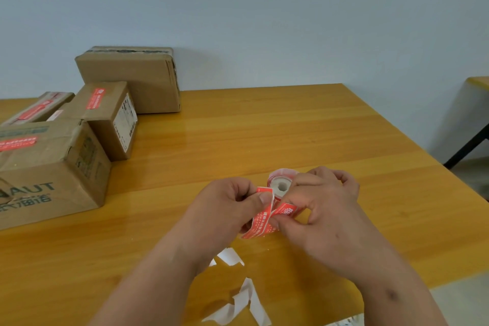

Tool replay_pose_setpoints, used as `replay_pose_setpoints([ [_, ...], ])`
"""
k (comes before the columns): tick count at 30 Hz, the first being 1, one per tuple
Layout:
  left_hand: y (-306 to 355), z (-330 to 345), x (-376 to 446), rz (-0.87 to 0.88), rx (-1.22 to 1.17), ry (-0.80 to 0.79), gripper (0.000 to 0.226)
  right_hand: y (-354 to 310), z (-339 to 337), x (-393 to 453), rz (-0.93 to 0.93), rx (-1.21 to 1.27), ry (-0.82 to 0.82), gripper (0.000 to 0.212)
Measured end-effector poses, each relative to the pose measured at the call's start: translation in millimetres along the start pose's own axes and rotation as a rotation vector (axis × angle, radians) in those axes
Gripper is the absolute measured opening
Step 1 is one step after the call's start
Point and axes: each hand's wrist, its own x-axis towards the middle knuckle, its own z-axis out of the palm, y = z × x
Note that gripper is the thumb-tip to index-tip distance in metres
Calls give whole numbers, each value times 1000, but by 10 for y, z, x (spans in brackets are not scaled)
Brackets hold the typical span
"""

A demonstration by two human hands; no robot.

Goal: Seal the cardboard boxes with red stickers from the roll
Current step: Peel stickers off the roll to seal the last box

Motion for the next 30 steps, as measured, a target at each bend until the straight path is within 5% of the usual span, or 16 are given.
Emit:
replay_pose_setpoints([
  [6,5,-48,-2,22,19,-54,36,-36,-37,37,25,39,-86,29],
  [10,17,-116,-28,21,57,-119,12,-37,-43,31,3,52,-80,27],
  [19,38,-65,-27,-20,11,-21,23,-64,-42,30,-11,22,11,20],
  [30,65,27,-42,84,86,81,19,-30,-170,127,136,100,-214,28],
])
